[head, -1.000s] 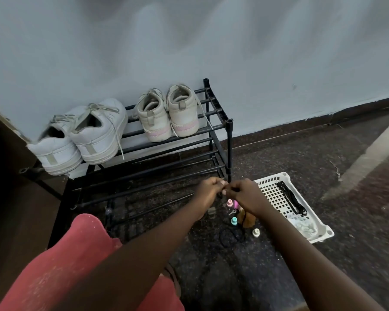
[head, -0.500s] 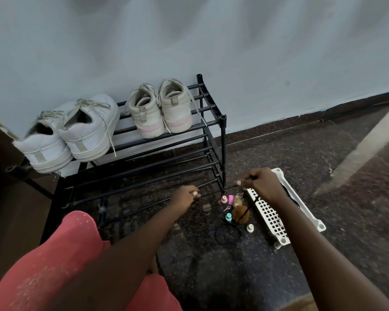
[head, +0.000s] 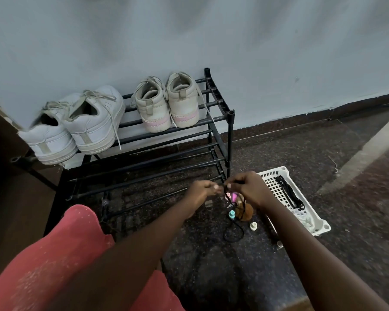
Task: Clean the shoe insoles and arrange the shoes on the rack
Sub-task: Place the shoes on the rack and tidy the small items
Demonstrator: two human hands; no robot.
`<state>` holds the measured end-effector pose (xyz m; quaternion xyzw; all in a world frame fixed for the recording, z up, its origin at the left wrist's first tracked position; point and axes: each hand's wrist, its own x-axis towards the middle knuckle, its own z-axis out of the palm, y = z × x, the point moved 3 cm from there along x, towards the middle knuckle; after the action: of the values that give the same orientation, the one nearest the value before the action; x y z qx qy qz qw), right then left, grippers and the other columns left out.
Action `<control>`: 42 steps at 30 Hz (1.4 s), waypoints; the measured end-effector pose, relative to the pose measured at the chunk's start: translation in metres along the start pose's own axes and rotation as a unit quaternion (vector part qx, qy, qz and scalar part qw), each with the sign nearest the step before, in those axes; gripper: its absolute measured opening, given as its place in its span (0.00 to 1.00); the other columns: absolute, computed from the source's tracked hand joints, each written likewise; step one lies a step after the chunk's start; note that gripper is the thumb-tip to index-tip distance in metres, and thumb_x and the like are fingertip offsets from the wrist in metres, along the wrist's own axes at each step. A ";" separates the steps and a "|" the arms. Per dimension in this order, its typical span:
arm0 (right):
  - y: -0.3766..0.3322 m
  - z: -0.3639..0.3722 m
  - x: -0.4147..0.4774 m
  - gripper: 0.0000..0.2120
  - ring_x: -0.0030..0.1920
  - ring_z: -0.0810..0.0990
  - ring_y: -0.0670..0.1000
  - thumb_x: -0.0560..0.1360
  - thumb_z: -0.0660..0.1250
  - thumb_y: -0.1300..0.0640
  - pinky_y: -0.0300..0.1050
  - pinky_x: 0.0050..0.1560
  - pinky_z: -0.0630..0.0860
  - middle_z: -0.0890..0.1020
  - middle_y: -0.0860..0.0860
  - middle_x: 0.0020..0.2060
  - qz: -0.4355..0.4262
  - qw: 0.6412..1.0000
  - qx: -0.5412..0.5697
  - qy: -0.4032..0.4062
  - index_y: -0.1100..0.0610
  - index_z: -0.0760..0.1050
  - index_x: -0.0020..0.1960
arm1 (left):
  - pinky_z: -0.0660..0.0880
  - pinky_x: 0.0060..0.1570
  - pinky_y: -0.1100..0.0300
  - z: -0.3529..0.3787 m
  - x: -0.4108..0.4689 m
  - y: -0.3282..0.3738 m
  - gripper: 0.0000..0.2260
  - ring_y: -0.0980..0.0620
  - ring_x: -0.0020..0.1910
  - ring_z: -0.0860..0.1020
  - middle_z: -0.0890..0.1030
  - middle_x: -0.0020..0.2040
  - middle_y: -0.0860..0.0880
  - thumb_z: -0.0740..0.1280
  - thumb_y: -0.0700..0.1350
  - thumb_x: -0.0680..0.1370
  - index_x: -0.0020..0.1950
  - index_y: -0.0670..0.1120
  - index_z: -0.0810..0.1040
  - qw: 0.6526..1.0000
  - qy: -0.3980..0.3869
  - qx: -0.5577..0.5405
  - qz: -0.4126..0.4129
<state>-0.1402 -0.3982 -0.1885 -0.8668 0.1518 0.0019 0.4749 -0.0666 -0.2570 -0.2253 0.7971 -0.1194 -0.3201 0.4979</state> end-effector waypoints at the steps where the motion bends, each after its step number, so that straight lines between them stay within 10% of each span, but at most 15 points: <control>1: 0.000 0.003 0.000 0.06 0.44 0.82 0.49 0.72 0.69 0.61 0.42 0.48 0.76 0.85 0.50 0.41 -0.003 1.000 -0.012 -0.004 0.53 0.84 0.46 | 0.73 0.46 0.64 0.006 0.000 0.004 0.11 0.54 0.45 0.76 0.80 0.49 0.45 0.63 0.39 0.80 0.57 0.35 0.78 1.000 -0.006 -0.018 0.000; 7: 0.004 -0.001 0.001 0.06 0.38 0.80 0.48 0.69 0.72 0.64 0.38 0.40 0.74 0.82 0.49 0.35 0.004 0.999 -0.024 0.027 0.55 0.81 0.42 | 0.67 0.41 0.64 0.011 -0.001 0.008 0.11 0.55 0.49 0.76 0.80 0.51 0.45 0.64 0.40 0.79 0.58 0.37 0.78 0.994 -0.036 -0.086 -0.056; 12: 0.010 -0.008 0.002 0.09 0.34 0.78 0.45 0.67 0.73 0.67 0.39 0.40 0.74 0.80 0.47 0.32 0.014 1.000 -0.022 0.012 0.54 0.79 0.37 | 0.70 0.36 0.70 0.004 0.001 0.003 0.07 0.57 0.38 0.74 0.80 0.38 0.50 0.65 0.38 0.78 0.51 0.37 0.81 0.998 -0.058 0.025 -0.023; 17: 0.015 -0.023 0.000 0.10 0.30 0.75 0.41 0.67 0.70 0.70 0.33 0.35 0.71 0.78 0.46 0.29 0.031 0.999 -0.001 0.032 0.55 0.78 0.35 | 0.67 0.42 0.63 -0.021 0.010 -0.015 0.08 0.55 0.43 0.77 0.84 0.48 0.47 0.65 0.44 0.79 0.51 0.45 0.83 0.963 -0.036 0.266 0.007; 27: 0.029 -0.056 0.000 0.08 0.32 0.77 0.47 0.69 0.69 0.69 0.40 0.37 0.73 0.81 0.51 0.32 0.052 0.990 0.066 0.117 0.58 0.79 0.36 | 0.73 0.50 0.60 -0.066 0.008 -0.061 0.07 0.49 0.49 0.81 0.84 0.47 0.48 0.64 0.46 0.78 0.49 0.49 0.83 0.910 0.072 0.402 -0.068; 42: 0.005 -0.019 0.002 0.12 0.36 0.79 0.48 0.69 0.70 0.69 0.46 0.44 0.77 0.82 0.51 0.34 0.003 0.999 0.040 0.000 0.52 0.80 0.37 | 0.71 0.56 0.59 0.011 0.005 0.004 0.12 0.50 0.55 0.77 0.81 0.56 0.43 0.66 0.41 0.78 0.59 0.37 0.78 0.999 0.010 -0.047 -0.008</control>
<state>-0.1421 -0.4168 -0.1822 -0.8467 0.1547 -0.0024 0.5090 -0.0691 -0.2696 -0.2270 0.7770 -0.0929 -0.3213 0.5333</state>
